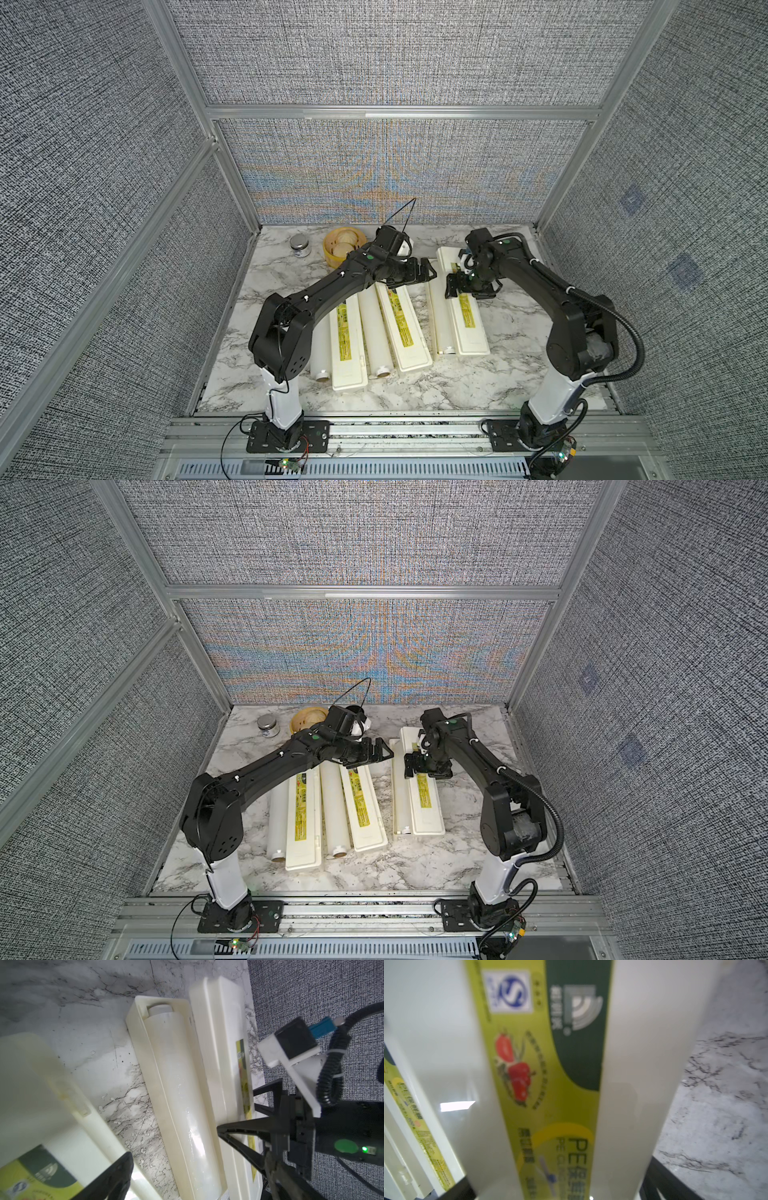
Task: Put plastic wrap rolls into dispensers
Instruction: Close the lid on the plastic wrap cutting box.
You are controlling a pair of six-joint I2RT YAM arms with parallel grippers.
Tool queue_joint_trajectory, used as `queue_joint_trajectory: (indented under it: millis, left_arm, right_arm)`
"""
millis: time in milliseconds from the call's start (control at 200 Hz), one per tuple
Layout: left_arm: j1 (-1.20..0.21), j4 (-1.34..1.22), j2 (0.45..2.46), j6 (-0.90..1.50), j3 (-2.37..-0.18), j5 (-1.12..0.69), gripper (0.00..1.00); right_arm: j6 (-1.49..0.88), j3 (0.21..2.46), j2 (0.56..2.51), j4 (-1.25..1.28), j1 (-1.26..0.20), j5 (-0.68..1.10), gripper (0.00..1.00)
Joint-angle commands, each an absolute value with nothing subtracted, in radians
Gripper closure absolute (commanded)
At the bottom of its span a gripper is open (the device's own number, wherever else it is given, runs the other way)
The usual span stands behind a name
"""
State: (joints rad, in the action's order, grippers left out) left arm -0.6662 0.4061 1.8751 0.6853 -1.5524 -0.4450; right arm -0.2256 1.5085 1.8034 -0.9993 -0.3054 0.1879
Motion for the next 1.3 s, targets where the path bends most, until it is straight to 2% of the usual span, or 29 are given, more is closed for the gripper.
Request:
queue_joint_trajectory:
  millis: [0, 440, 620, 1001, 1296]
  left_arm:
    - [-0.659, 0.387, 1.903, 0.695, -1.578, -0.464, 0.02]
    - [-0.659, 0.429, 2.126, 0.792, -1.764, -0.451, 0.07]
    - [-0.666, 0.414, 2.195, 0.826, -1.821, -0.474, 0.10]
    - [-0.670, 0.425, 2.264, 0.870, -1.819, -0.480, 0.23]
    - [-0.672, 0.436, 2.278, 0.871, -1.802, -0.474, 0.26]
  right_arm:
    - [-0.282, 1.544, 1.842, -1.022, -0.337, 0.201, 0.08]
    - [-0.313, 1.590, 1.940, -0.991, -0.368, 0.154, 0.08]
    - [-0.312, 1.588, 1.953, -0.969, -0.371, 0.191, 0.07]
    - [-0.356, 1.559, 1.949, -0.905, -0.386, 0.262, 0.01]
    - [-0.374, 1.543, 1.929, -0.873, -0.393, 0.305, 0.01]
